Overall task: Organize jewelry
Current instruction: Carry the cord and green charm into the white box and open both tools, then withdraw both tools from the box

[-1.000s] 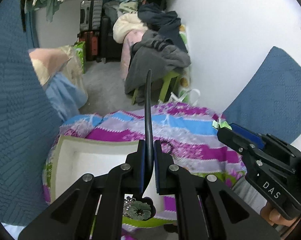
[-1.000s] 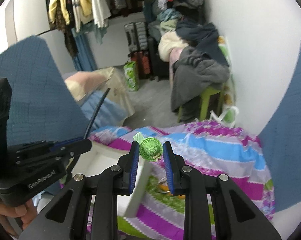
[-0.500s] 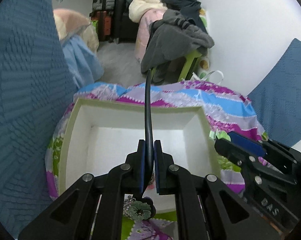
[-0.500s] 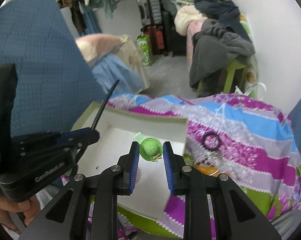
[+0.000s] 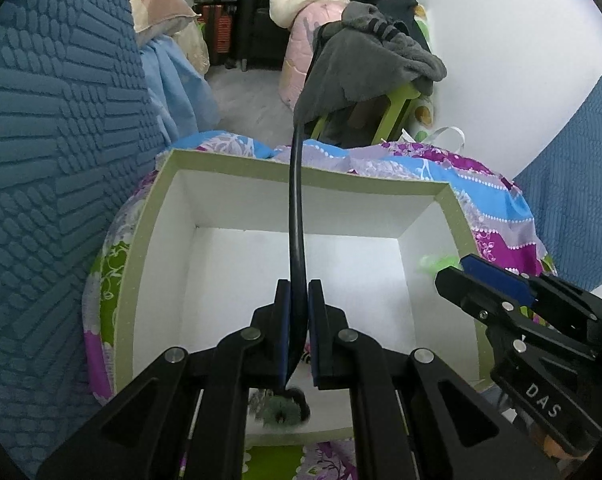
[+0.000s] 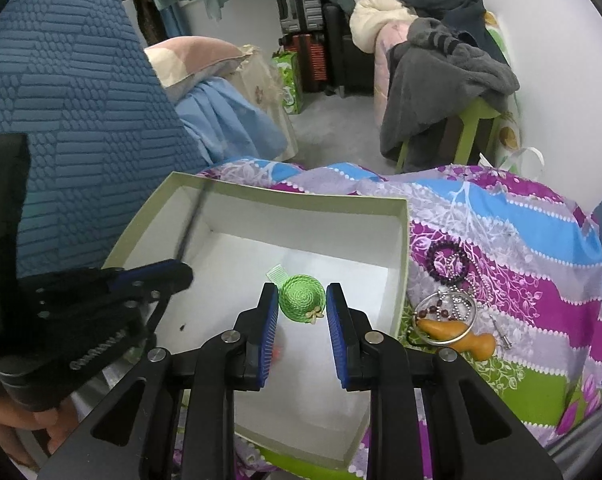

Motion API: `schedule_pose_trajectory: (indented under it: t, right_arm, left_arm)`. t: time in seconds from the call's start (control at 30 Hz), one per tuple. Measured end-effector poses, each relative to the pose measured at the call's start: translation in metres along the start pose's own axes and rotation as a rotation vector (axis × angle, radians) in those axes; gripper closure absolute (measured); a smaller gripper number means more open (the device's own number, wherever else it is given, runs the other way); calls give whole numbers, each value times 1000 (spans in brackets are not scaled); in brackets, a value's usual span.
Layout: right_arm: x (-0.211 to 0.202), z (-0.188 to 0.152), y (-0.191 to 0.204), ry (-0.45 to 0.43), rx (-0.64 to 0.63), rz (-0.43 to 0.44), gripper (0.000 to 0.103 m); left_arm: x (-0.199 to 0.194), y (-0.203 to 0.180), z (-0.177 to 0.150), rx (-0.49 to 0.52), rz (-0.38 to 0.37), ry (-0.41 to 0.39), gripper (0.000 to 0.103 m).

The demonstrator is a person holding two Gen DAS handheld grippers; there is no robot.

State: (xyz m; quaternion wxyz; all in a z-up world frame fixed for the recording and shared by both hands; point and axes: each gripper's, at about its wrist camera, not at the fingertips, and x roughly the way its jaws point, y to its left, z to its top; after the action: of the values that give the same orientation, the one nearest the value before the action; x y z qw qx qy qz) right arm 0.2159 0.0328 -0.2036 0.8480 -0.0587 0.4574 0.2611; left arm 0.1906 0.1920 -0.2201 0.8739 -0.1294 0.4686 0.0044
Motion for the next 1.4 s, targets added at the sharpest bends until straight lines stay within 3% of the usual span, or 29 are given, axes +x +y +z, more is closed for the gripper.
schedule_pose_trajectory:
  t: [0.1,0.2,0.6,0.67,0.77,0.87,1.4]
  right_arm:
    - [-8,3,-5,-15,9,12,60]
    - [-22,8,-11,-40,17,30,59]
    - [-100,39,-20,-177,-24,58,59]
    - [-112,43,-22,-199,-34,61,59]
    - [-129,47,-24,-228,-45,65,59]
    - [-145,49,-28,-253,-56,64,59]
    - [-183,24,-76,-331,-68,7,59]
  left_arm:
    - [-7,0,3,-12,28,-23,89]
    - [-19,1,6,-39,36,-56,53]
    - [-88,-30,27,-18,32,-172,51]
    - [-103,-36,30,-18,37,-197,42]
    - [-118,-44,32,-17,27,-228,41]
    - [-127,-52,33,-18,34,-248,34]
    - [-133,-110,14,-22,-25,-307,33]
